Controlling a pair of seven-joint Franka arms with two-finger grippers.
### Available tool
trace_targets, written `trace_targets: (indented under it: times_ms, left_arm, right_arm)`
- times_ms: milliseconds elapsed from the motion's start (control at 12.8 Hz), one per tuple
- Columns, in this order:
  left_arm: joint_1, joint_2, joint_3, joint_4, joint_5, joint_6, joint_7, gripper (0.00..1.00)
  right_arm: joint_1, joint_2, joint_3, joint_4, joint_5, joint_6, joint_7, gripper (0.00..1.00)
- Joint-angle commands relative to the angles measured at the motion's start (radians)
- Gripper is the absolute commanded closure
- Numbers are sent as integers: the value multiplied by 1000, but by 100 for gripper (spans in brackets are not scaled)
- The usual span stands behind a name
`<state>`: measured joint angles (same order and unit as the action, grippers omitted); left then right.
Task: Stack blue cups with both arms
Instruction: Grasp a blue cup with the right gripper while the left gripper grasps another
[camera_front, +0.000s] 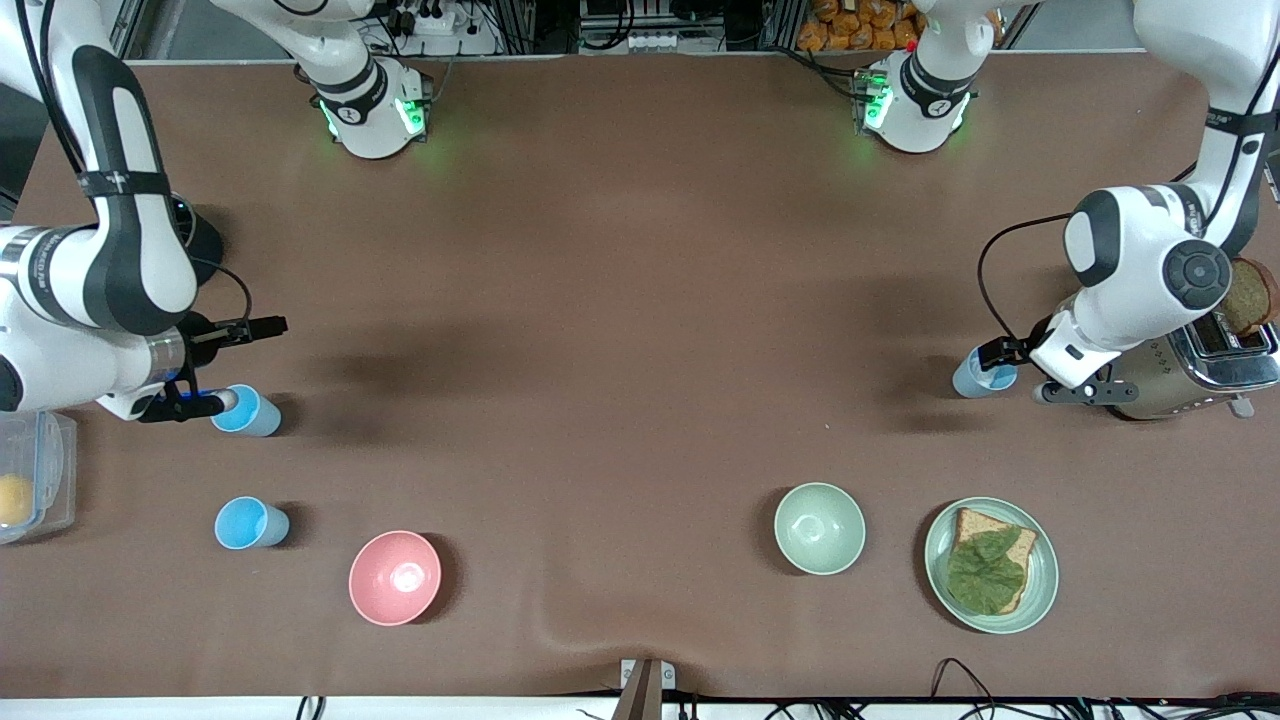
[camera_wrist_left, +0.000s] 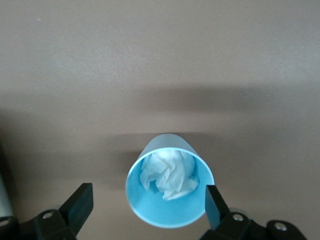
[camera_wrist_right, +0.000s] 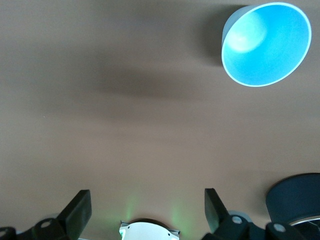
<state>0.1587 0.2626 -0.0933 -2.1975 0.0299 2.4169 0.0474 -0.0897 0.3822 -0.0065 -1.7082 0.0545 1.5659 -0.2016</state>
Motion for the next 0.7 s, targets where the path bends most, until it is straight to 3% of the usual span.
trace_targets:
  times_ms: [0, 78, 157, 235, 313, 391, 626]
  left_arm:
    - [8, 27, -2, -28, -25, 71, 23, 13]
    - [24, 38, -2, -27, -24, 79, 23, 18]
    - [31, 41, -3, -27, -24, 79, 23, 29]
    - [31, 43, -3, -27, -24, 79, 22, 52]
    - [31, 43, -6, -27, -24, 79, 20, 81]
    - [30, 44, -6, -25, -27, 79, 17, 100]
    - [27, 41, -14, -18, -28, 79, 19, 100]
  right_arm:
    - [-16, 15, 10, 22, 15, -4, 2, 0]
    - [-16, 15, 10, 22, 16, -3, 2, 0]
    - [-13, 17, 10, 22, 16, -3, 2, 0]
    - [-12, 18, 10, 21, 16, -1, 2, 0]
    - [-13, 20, 10, 21, 16, 3, 1, 0]
    - [-13, 32, 10, 19, 15, 28, -7, 0]
    - [-2, 63, 8, 18, 2, 118, -12, 0]
